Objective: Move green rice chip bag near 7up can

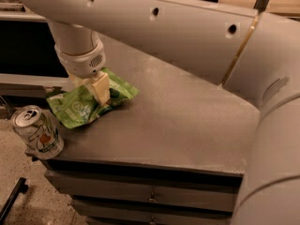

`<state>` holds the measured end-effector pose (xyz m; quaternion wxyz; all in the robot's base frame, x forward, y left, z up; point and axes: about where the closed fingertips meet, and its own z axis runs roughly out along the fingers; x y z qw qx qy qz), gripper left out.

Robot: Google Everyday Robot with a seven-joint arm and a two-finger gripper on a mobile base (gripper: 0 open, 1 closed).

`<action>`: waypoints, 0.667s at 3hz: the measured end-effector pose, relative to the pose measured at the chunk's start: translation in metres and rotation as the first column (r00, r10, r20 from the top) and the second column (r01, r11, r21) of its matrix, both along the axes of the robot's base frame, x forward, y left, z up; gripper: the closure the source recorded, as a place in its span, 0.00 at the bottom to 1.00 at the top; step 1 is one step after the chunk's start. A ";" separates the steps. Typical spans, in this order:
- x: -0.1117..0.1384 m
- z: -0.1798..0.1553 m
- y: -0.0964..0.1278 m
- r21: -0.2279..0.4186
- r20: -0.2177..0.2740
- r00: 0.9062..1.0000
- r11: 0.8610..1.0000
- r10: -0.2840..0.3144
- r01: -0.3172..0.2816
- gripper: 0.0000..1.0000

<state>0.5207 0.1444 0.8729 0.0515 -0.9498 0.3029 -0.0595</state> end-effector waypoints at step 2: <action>0.000 0.001 0.001 0.005 0.004 1.000 1.000 0.000 0.000 0.00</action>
Offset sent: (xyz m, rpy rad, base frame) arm 0.0004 0.0006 0.0005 0.0043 -0.0039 0.0000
